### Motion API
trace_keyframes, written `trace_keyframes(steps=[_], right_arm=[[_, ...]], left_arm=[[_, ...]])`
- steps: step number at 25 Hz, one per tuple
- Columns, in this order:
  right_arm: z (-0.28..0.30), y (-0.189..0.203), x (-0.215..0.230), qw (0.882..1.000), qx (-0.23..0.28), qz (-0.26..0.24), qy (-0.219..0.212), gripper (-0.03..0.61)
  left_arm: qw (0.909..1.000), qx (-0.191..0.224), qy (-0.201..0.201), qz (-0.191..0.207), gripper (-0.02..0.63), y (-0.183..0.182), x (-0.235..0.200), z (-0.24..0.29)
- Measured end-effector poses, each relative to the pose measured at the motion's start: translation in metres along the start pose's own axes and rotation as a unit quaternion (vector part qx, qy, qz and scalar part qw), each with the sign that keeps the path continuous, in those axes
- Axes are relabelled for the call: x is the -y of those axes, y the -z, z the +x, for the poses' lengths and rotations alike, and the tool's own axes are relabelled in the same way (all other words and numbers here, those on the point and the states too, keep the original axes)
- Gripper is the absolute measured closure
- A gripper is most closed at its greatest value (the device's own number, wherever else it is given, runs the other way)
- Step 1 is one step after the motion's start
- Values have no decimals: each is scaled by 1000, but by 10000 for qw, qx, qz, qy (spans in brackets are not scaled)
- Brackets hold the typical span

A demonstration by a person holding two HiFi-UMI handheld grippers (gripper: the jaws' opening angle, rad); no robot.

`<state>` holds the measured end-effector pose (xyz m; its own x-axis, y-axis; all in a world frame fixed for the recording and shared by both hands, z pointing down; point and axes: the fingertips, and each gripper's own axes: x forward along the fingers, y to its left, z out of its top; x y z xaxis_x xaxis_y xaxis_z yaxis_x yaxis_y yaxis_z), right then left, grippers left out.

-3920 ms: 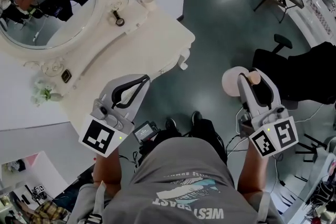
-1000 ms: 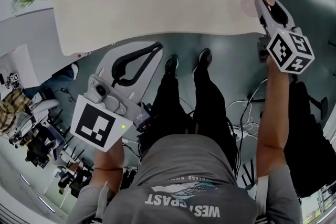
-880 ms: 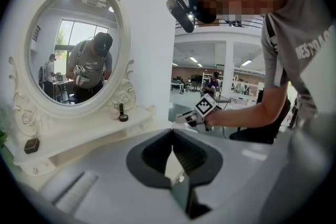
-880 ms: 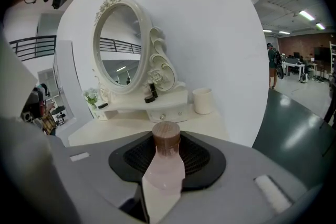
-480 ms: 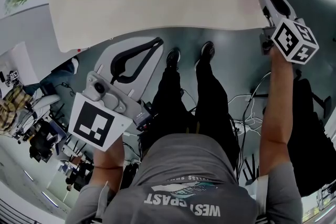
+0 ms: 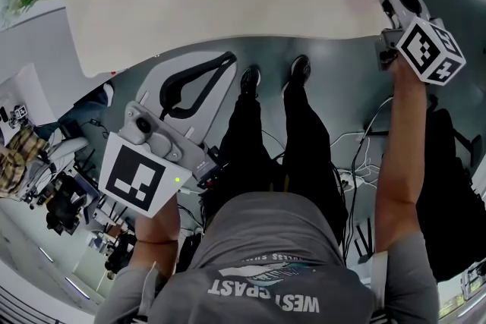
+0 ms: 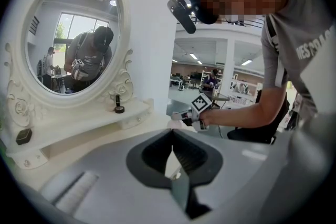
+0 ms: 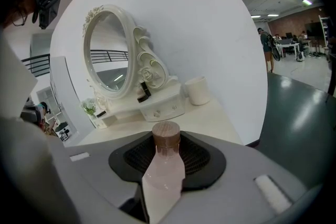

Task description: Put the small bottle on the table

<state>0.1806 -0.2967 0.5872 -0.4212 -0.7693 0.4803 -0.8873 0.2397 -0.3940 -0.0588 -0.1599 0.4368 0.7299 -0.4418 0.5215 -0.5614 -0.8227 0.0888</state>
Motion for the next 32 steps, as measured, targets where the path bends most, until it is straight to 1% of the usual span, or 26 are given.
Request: trace_keyframes(steps=[3, 12, 27, 32], right_arm=[[0, 0, 1, 10000, 40, 73, -44, 434], [0, 1, 0, 9999, 67, 57, -82, 433], [-1, -3, -4, 9999, 55, -78, -75, 430], [-2, 5, -8, 9999, 57, -71, -104, 423]], left_arm=[[10000, -6, 13, 3, 611, 0, 0, 2], [10000, -22, 19, -16, 611, 3, 0, 4], [10000, -10, 14, -21, 611, -1, -3, 2], [10000, -7, 6, 0, 611, 4, 0, -1]])
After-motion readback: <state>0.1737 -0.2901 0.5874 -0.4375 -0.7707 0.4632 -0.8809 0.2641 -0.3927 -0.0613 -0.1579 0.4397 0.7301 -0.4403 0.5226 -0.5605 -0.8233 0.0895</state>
